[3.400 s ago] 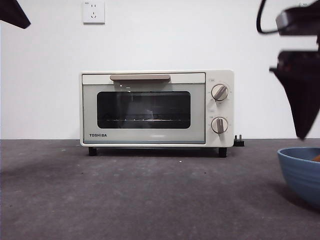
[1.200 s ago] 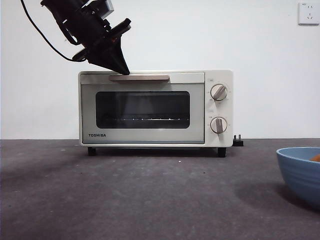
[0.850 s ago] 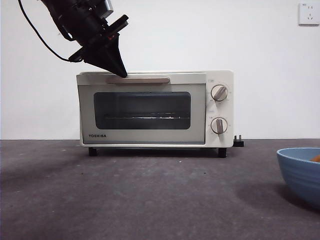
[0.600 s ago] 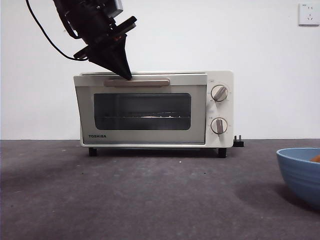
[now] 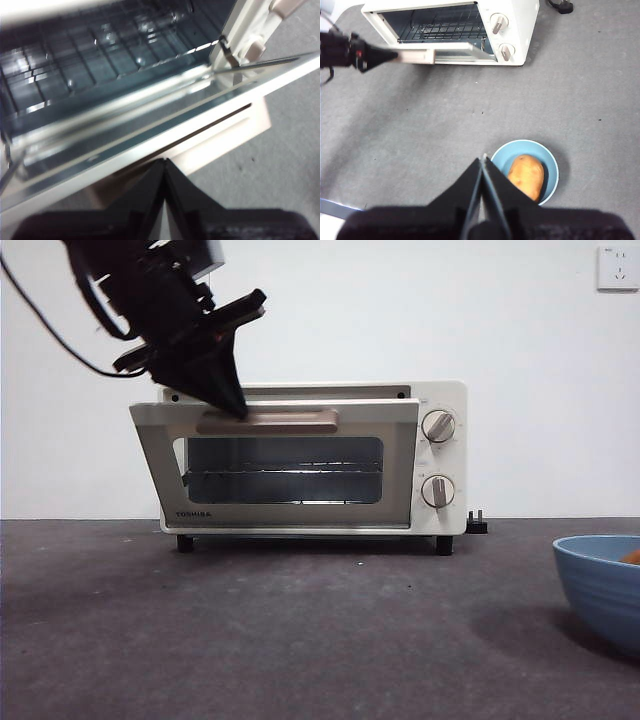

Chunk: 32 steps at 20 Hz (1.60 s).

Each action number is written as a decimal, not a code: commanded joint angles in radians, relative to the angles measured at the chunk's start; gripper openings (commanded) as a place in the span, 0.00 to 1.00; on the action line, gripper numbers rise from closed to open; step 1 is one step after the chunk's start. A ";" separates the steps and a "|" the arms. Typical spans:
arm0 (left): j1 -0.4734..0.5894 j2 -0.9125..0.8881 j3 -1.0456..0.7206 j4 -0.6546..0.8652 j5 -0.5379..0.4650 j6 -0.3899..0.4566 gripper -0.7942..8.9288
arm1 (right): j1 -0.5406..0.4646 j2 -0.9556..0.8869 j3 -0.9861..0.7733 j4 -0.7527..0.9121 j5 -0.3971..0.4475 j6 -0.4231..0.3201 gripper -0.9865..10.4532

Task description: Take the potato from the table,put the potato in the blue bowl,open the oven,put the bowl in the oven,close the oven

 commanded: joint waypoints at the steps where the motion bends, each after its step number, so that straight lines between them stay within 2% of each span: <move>1: 0.010 0.019 -0.098 0.021 -0.056 -0.029 0.08 | 0.001 -0.004 -0.001 0.016 -0.003 -0.008 0.08; 7: -0.020 0.017 -0.256 0.168 -0.057 -0.105 0.08 | 0.001 -0.004 -0.001 0.055 -0.003 -0.011 0.08; 14: -0.041 0.017 -0.266 0.150 -0.066 -0.104 0.08 | 0.001 -0.003 -0.001 0.053 0.001 -0.011 0.08; 24: -0.146 -0.016 -0.266 -0.033 -0.063 -0.074 0.08 | 0.001 -0.001 -0.001 0.019 0.002 -0.004 0.08; 27: -0.198 -0.142 -0.266 -0.141 -0.063 -0.053 0.08 | 0.001 0.029 -0.009 -0.092 0.065 0.068 0.09; 30: -0.229 -0.322 -0.266 -0.245 -0.043 -0.003 0.08 | 0.001 0.053 -0.049 -0.092 0.040 0.077 0.09; 32: -0.227 -0.440 -0.266 -0.335 0.006 0.006 0.08 | 0.000 0.090 -0.087 -0.091 0.035 0.096 0.09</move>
